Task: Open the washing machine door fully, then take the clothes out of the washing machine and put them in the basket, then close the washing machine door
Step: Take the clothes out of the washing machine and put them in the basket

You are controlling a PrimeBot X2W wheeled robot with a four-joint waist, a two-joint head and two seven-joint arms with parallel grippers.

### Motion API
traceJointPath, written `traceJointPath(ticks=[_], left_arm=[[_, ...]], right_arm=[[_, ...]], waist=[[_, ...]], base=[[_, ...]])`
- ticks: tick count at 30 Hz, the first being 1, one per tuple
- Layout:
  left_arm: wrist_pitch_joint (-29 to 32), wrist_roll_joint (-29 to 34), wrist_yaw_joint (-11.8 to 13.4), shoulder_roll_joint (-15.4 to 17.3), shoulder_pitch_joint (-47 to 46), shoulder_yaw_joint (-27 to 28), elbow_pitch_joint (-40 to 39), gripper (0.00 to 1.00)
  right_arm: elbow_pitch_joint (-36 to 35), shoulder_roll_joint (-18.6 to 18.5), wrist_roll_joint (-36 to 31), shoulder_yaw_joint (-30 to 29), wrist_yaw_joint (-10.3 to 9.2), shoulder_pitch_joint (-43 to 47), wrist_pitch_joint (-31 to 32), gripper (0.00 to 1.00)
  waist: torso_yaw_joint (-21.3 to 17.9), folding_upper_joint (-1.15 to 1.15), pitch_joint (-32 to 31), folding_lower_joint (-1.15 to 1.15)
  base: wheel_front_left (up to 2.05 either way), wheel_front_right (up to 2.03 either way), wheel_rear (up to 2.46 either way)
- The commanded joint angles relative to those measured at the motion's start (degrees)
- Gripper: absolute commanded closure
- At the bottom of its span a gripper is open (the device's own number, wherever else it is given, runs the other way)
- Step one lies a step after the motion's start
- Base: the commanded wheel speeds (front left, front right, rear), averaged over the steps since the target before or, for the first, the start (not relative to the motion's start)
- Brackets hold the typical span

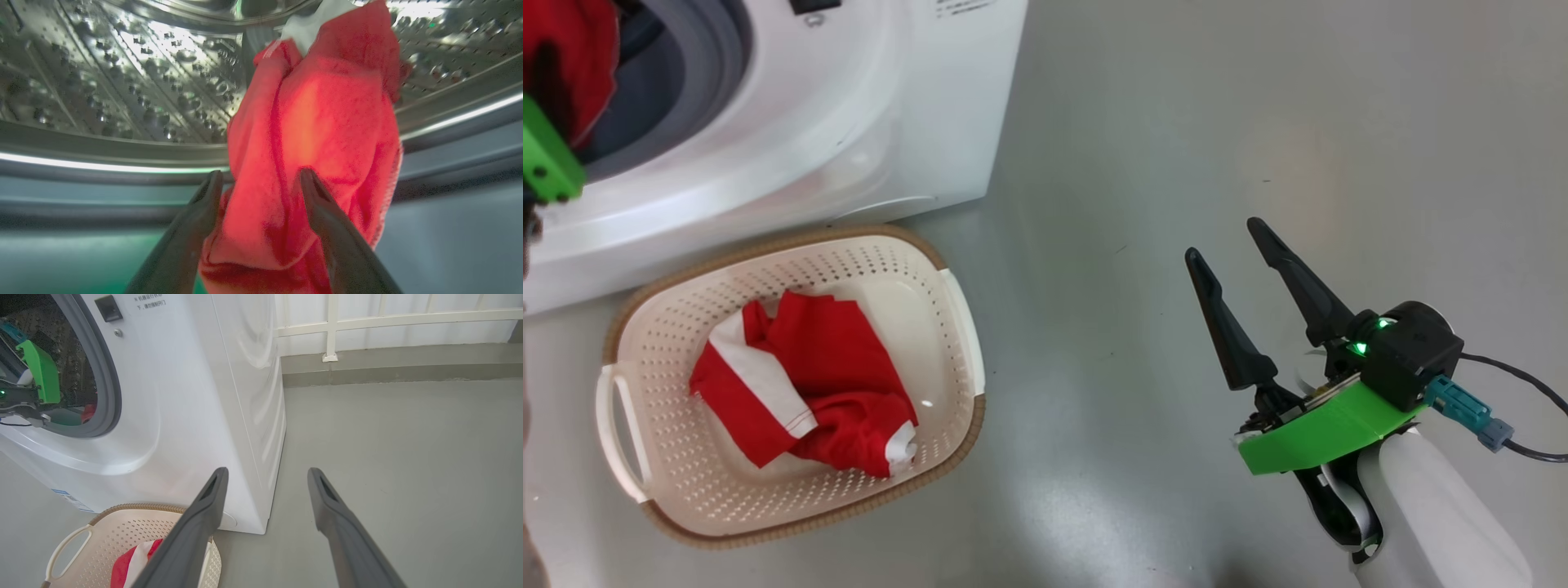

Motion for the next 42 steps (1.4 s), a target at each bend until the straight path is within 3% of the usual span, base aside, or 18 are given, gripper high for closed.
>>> traceJointPath(ticks=[1, 7, 9, 20, 29, 42], left_arm=[[1.3, -0.4, -0.3, 3.5, 0.0, 0.2, 0.0, 0.00], [3.4, -1.5, -0.3, 4.1, 1.0, -1.6, 1.4, 0.00], [2.4, -1.5, -0.3, 4.2, 1.4, -2.5, 1.0, 1.00], [-10.6, -3.2, -0.2, 3.7, 3.0, -3.4, -1.3, 1.00], [-21.2, -5.5, -0.2, 1.3, 6.3, -2.3, -3.1, 1.00], [-22.3, -3.6, -0.3, -1.6, 23.4, 5.1, -27.9, 1.00]], right_arm=[[-1.1, 0.2, 0.3, 1.4, 0.36, 1.2, -0.4, 0.00], [-1.1, 0.1, 0.9, 1.6, 0.36, 1.5, -0.4, 0.00], [-1.1, 0.0, 1.0, 1.5, 0.36, 1.6, -0.4, 0.00], [-0.5, -0.2, 1.3, 1.5, 0.36, 1.9, -0.4, 0.00], [-0.5, -0.9, 2.1, 1.0, 0.36, 2.7, -0.4, 0.00], [-0.1, -1.4, 2.1, 0.8, 0.36, 3.5, -0.4, 0.00]], waist=[[-0.6, 0.00, -0.4, 0.00], [-1.3, 0.00, -0.7, 0.00], [-1.2, 0.00, -0.8, 0.00], [0.2, 0.00, -2.2, 0.00], [2.2, 0.00, -4.7, 0.00], [4.9, 0.00, -9.7, 0.00]], base=[[0.00, 0.00, 0.00], [0.00, 0.00, 0.00], [0.00, 0.00, 0.00], [0.00, 0.00, 0.00], [0.00, 0.00, 0.00], [0.00, 0.00, 0.00]])
